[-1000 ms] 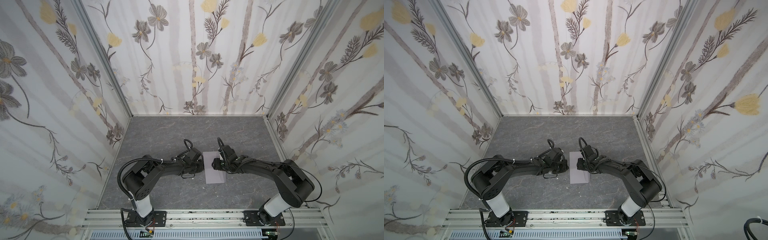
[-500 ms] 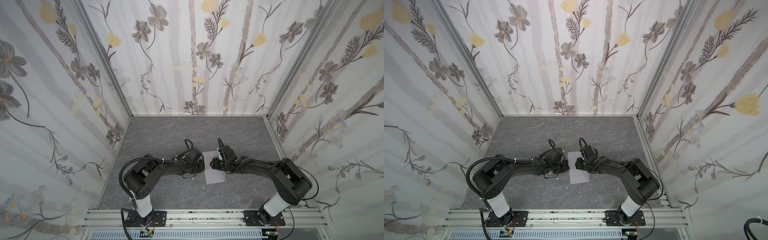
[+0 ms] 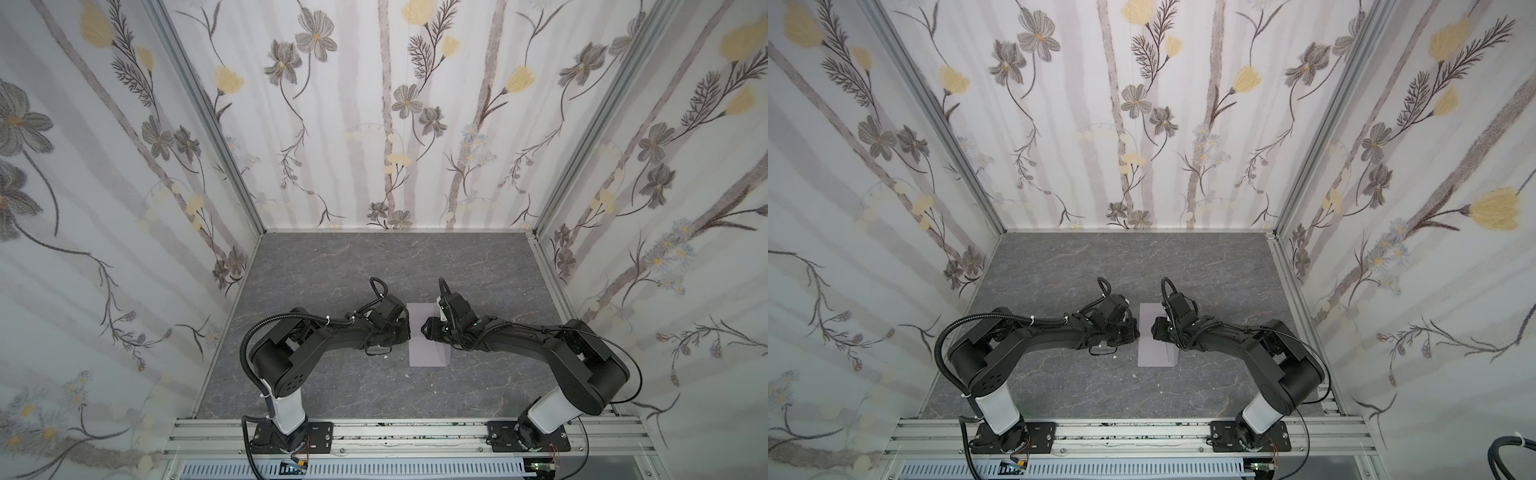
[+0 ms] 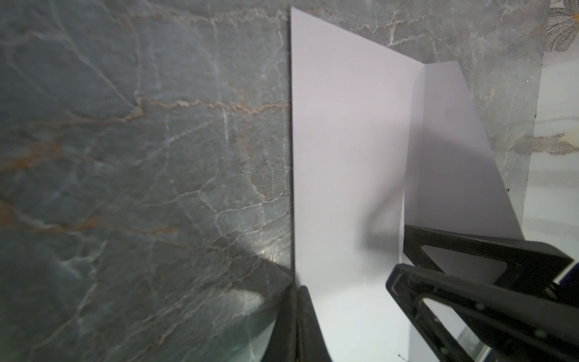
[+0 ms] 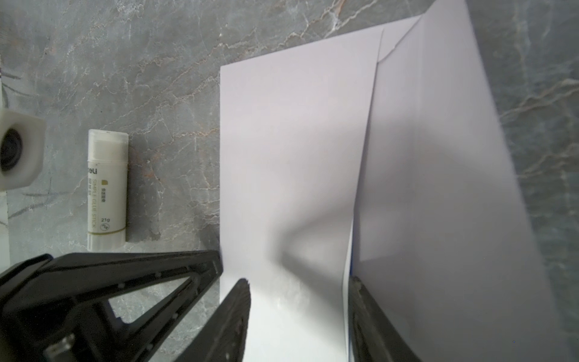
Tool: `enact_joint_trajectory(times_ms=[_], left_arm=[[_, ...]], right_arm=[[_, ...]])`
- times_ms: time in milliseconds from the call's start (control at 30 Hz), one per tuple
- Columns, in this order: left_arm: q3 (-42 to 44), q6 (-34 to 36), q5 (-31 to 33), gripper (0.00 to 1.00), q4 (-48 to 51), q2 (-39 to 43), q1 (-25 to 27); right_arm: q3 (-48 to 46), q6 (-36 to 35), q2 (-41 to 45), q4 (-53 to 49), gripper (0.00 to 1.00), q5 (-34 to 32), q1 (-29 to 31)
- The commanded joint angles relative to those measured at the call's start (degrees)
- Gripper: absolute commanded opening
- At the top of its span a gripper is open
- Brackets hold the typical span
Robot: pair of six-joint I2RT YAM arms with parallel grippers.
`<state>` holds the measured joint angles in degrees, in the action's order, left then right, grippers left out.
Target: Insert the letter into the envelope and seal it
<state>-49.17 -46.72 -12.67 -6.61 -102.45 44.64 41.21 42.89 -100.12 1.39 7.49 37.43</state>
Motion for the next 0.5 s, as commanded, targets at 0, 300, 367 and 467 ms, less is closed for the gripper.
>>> enact_joint_trajectory(times_ms=[0,300,367,467], left_arm=[[-0.15,0.57,1.15,0.02,0.46,1.03,0.02],[0.61,0.27,1.40,0.02,0.55,3.38,-0.17],[0.39,0.31,1.30,0.03,0.55,4.20,-0.29],[0.08,0.54,1.17,0.03,0.79,6.45,-0.95]], right_arm=[[0.83,0.17,1.31,-2.08,0.52,-1.55,0.03],[3.64,-0.71,3.54,-4.70,0.54,-3.44,-0.12],[4.19,-0.87,4.29,-5.29,0.54,-3.62,-0.11],[5.37,-1.14,6.72,-7.01,0.54,-4.25,-0.19]])
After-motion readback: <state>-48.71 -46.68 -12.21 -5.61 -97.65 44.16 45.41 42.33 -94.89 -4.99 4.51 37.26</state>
